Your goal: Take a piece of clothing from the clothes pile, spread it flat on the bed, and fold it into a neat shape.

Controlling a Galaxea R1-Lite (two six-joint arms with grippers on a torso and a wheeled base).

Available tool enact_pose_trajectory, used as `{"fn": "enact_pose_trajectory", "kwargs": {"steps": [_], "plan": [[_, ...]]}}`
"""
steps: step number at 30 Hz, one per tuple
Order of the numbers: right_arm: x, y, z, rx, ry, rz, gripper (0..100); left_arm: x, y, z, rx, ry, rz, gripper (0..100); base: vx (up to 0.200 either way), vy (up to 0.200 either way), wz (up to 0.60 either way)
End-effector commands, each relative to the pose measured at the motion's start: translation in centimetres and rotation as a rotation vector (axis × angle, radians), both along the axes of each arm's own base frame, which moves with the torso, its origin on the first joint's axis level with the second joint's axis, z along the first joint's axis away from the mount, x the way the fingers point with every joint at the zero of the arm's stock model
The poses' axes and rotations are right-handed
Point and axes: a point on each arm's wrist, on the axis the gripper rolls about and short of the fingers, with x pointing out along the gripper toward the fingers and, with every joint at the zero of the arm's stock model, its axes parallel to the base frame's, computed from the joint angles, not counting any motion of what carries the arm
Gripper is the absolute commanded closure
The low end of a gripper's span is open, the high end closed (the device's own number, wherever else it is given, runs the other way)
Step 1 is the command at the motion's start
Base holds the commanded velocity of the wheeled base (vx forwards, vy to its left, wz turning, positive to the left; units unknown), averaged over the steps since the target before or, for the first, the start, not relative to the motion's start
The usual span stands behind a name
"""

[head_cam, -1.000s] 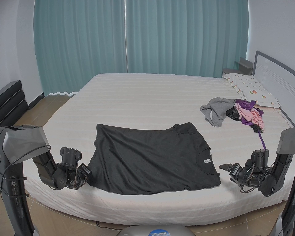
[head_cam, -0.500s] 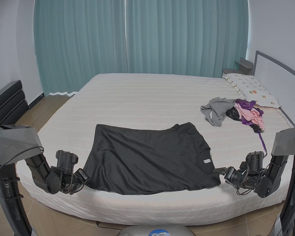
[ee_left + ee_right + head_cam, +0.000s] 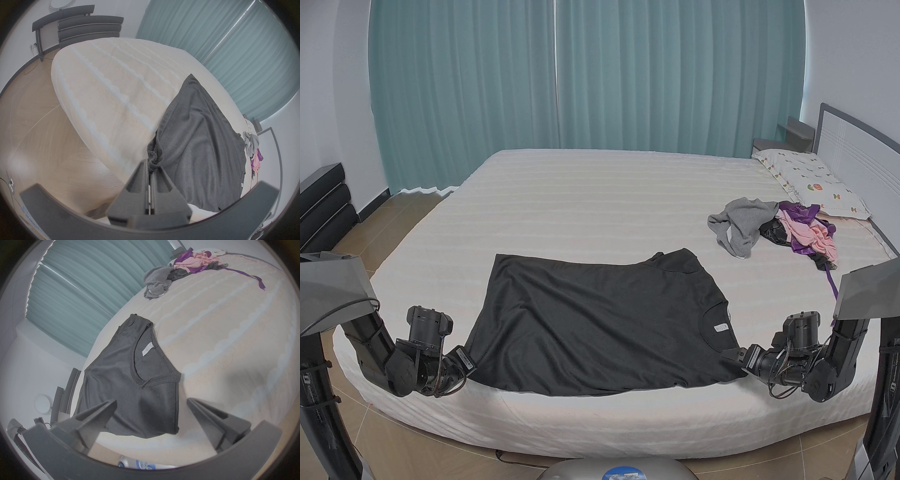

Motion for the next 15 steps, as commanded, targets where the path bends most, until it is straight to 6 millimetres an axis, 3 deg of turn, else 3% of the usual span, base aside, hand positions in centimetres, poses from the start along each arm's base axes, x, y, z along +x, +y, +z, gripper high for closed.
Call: {"fn": "enact_pose_trajectory", "kwargs": {"steps": [1, 9, 15], "plan": [[0.5, 0.1, -0.5, -0.014, -0.002, 0.016, 100, 0.0, 0.0, 0.1, 0.0, -0.003, 0.001, 100, 0.0, 0.0, 0.0], [2.4, 0.3, 0.4, -0.006, -0.081, 0.012, 100, 0.3, 0.1, 0.2, -0.005, -0.018, 0.005, 100, 0.0, 0.0, 0.0], [6.2, 0.1, 2.7, 0.038, -0.227, -0.037, 100, 1.3, 0.9, 0.7, -0.022, -0.055, 0.049, 100, 0.0, 0.0, 0.0]]}}
